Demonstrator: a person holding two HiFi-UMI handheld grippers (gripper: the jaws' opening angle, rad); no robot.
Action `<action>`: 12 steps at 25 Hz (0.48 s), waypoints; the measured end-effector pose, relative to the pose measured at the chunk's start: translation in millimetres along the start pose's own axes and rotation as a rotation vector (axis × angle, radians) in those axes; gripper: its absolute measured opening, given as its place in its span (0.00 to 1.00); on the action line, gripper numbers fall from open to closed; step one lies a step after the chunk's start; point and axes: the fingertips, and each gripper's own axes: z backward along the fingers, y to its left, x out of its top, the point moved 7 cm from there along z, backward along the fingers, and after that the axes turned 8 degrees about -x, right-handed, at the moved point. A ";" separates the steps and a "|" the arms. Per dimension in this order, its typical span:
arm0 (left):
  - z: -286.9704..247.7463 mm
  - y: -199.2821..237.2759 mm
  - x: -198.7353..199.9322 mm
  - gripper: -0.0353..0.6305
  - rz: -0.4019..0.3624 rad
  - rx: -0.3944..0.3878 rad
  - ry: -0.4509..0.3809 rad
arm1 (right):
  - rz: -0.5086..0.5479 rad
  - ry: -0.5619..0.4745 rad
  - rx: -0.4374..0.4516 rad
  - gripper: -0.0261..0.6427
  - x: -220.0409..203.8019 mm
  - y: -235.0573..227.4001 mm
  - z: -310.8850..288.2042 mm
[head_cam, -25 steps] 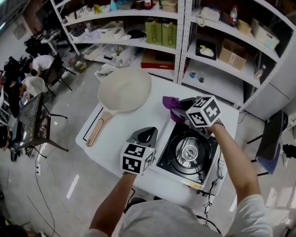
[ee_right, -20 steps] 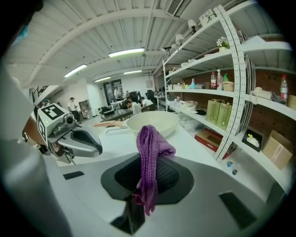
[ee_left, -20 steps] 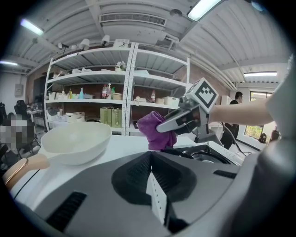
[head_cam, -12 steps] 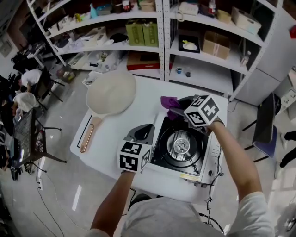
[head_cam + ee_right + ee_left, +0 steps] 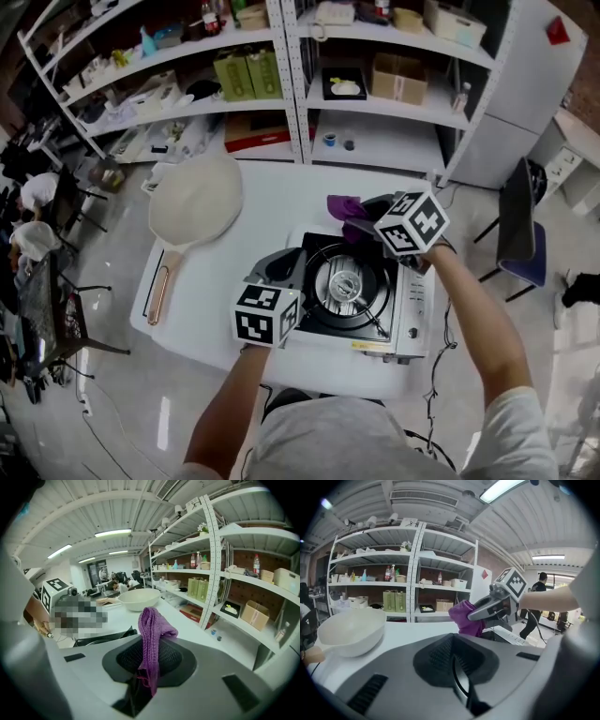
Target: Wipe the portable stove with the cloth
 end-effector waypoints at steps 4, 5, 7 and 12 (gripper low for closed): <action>-8.1 -8.9 2.1 0.06 -0.018 -0.034 0.005 | -0.027 0.003 -0.041 0.14 -12.7 -8.1 16.3; -10.0 -11.2 2.4 0.06 -0.022 -0.041 0.006 | -0.033 0.004 -0.050 0.14 -16.3 -9.9 20.3; -13.6 -15.4 3.3 0.06 -0.029 -0.056 0.009 | -0.046 0.007 -0.070 0.14 -23.5 -14.1 28.8; -18.6 -23.2 6.6 0.06 -0.041 -0.081 0.012 | -0.081 0.015 -0.118 0.14 -41.2 -24.8 50.2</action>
